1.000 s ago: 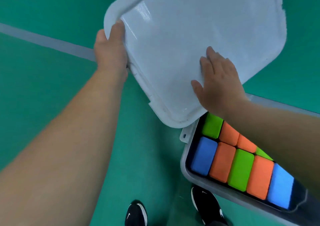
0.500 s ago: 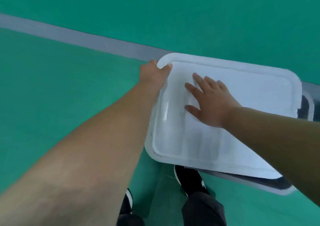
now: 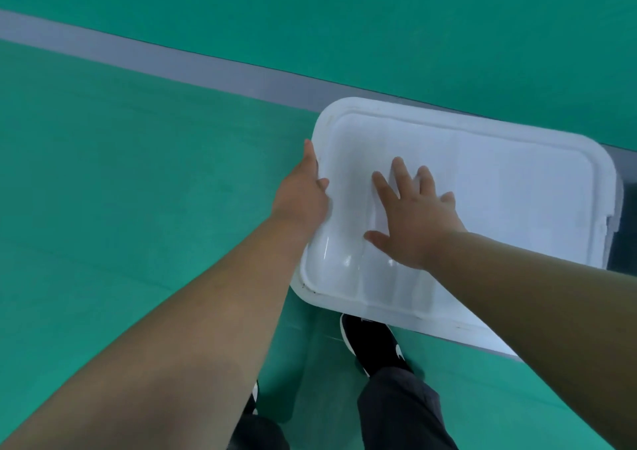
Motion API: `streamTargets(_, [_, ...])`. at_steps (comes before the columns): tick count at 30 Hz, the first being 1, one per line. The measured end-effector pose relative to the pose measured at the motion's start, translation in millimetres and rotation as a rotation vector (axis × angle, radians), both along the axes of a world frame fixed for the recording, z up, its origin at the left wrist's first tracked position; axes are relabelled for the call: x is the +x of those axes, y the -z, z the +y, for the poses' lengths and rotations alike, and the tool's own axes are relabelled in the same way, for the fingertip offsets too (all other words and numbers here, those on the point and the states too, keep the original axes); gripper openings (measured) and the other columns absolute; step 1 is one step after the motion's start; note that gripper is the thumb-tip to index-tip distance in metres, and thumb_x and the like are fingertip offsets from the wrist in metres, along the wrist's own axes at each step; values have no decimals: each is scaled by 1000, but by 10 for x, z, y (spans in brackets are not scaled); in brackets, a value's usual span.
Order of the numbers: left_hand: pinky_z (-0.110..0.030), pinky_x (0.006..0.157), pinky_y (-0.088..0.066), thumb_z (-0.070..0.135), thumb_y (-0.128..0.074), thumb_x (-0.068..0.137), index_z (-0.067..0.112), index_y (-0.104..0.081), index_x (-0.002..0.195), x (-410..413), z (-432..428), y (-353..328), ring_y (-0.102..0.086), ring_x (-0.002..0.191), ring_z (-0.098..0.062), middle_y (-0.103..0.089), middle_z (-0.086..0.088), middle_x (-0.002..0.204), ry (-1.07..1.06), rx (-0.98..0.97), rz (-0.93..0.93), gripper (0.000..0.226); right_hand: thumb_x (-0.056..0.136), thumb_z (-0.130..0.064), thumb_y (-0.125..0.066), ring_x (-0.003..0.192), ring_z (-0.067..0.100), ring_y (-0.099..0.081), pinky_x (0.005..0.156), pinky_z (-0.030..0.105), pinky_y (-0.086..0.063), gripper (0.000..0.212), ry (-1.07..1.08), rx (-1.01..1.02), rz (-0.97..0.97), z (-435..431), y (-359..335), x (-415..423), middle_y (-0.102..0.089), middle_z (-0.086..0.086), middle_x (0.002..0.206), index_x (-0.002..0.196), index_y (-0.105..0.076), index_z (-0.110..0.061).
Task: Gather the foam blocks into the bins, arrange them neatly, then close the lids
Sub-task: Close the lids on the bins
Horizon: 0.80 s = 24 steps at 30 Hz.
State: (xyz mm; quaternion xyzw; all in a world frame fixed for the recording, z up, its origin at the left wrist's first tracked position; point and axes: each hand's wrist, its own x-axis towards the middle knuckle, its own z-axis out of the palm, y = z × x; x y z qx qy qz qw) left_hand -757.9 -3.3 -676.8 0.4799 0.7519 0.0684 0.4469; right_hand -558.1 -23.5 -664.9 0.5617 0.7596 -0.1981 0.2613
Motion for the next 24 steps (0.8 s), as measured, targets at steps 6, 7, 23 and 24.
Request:
streamTargets(6, [-37,114,-40,32,-60,103,40,-11,165,-132,100,128,-52,135,-30,-51,-7,153,33,29,76,79,86,-82,-44,154,48,6,110,69,-33,109,-31,2,-29,-101,68,-31,31,5,165,159,20,-33])
streamTargets(7, [-38,115,-40,33,-62,102,39,-14,165,-139,79,134,-53,134,-30,-53,-7,151,23,28,72,80,87,-82,-42,154,49,6,110,69,-33,109,-43,5,-36,-117,70,-22,31,6,165,159,21,-32])
streamTargets(23, [-35,74,-47,40,-75,92,6,-58,121,15,-248,56,-61,97,-27,-63,-11,113,282,-24,254,48,80,-66,-72,148,45,-18,101,59,-48,119,188,-115,-118,-201,-98,-29,20,-4,167,161,9,-33])
streamTargets(24, [-35,76,-49,41,-74,92,6,-58,121,0,-289,50,-62,99,-28,-62,-11,114,302,-33,274,48,81,-64,-69,144,43,-23,99,58,-46,114,212,-99,-127,-215,-134,-148,16,-2,167,161,1,-26])
